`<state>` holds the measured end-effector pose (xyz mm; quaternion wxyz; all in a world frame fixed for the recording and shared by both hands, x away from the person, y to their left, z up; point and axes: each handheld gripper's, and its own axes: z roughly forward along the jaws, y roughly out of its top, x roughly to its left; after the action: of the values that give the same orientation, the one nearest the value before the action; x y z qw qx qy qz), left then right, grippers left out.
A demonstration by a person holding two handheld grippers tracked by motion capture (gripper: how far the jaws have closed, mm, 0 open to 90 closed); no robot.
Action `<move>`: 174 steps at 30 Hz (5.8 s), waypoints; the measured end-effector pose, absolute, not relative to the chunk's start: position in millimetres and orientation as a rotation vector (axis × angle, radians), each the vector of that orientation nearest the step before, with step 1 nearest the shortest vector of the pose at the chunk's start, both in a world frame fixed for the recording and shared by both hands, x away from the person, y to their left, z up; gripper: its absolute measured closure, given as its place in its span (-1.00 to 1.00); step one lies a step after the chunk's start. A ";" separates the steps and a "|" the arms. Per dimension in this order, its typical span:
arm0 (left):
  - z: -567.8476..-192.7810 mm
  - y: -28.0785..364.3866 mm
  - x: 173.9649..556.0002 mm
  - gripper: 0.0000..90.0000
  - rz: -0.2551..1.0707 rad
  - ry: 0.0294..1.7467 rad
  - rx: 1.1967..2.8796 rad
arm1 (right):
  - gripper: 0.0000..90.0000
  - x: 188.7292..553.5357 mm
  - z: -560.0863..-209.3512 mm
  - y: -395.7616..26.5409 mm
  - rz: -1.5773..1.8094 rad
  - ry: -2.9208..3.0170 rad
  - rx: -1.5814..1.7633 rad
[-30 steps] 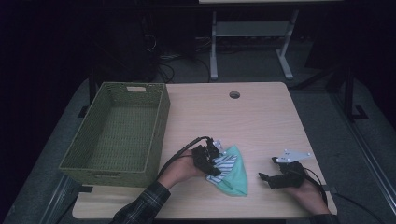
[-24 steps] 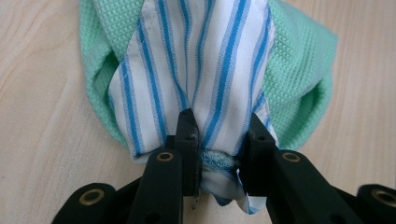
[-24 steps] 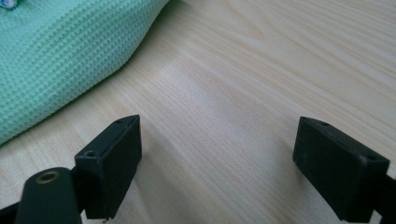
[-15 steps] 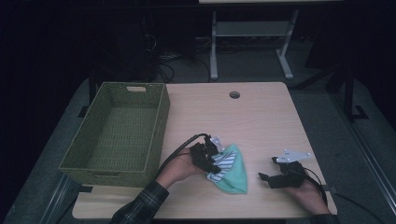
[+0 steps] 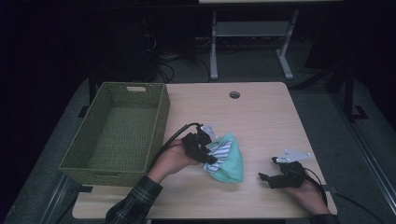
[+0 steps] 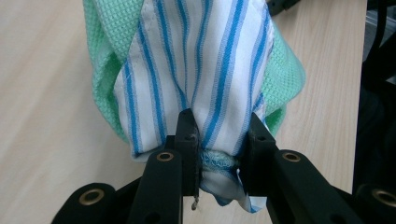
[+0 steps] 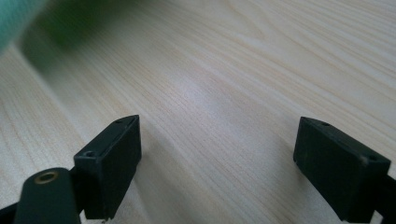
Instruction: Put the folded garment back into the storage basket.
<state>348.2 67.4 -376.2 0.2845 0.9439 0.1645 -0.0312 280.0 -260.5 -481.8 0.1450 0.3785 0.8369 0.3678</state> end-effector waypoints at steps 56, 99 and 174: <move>-280.1 296.7 366.4 0.58 0.234 1.023 2.219 | -0.67 280.2 -481.8 -260.7 1.057 2.404 1.106; -406.7 348.4 394.3 0.52 0.196 1.392 2.373 | -0.67 280.0 -481.7 -260.5 1.059 2.401 1.117; -312.1 185.9 353.7 -0.70 0.258 0.850 2.195 | -0.67 280.0 -481.7 -260.5 1.057 2.397 1.120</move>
<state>353.7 185.9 -312.1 0.3774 0.8584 0.3325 0.1008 280.0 -260.5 -481.7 0.1456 0.3889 0.8323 0.3671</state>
